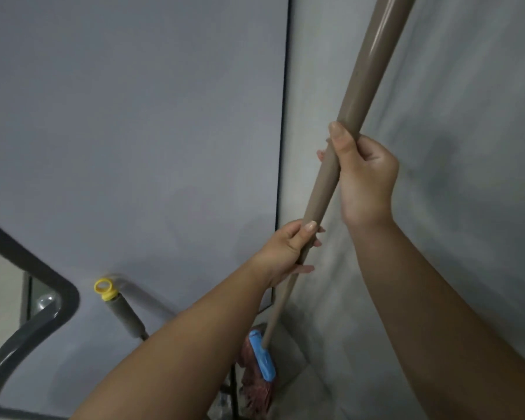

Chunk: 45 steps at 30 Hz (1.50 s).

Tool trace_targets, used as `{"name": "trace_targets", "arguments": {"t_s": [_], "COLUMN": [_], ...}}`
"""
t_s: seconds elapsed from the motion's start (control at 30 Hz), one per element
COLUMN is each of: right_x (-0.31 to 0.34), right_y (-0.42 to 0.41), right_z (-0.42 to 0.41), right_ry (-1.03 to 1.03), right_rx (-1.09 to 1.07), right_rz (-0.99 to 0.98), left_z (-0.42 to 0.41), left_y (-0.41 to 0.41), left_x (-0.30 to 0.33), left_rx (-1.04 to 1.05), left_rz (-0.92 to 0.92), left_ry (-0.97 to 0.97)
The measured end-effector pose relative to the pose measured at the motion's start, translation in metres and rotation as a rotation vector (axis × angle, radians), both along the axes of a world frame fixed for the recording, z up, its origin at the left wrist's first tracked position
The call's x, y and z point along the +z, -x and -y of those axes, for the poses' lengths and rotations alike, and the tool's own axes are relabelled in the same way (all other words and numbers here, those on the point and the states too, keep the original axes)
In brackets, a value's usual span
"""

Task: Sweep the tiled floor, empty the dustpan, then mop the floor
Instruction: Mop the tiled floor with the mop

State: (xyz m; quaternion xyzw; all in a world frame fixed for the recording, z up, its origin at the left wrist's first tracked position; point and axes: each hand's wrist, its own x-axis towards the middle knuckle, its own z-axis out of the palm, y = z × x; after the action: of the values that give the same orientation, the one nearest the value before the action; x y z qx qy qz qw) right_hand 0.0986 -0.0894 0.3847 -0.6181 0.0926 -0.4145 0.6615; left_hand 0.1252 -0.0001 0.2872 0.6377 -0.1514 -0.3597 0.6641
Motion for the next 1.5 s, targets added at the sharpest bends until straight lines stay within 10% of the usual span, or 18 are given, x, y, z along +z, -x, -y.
{"name": "trace_targets", "arguments": {"t_s": [0.63, 1.2, 1.5], "right_x": [0.139, 0.075, 0.002], "right_y": [0.206, 0.383, 0.439], "right_z": [-0.077, -0.284, -0.49], "right_ry": [0.208, -0.106, 0.007], "right_rx": [-0.017, 0.824, 1.132], "right_rz": [0.165, 0.15, -0.061], "left_z": [-0.043, -0.272, -0.455], "left_y": [0.208, 0.444, 0.547], "left_x": [0.127, 0.089, 0.042], "left_rx": [-0.164, 0.542, 1.014], "left_rz": [0.2, 0.405, 0.078], "left_ry": [0.173, -0.392, -0.294]}}
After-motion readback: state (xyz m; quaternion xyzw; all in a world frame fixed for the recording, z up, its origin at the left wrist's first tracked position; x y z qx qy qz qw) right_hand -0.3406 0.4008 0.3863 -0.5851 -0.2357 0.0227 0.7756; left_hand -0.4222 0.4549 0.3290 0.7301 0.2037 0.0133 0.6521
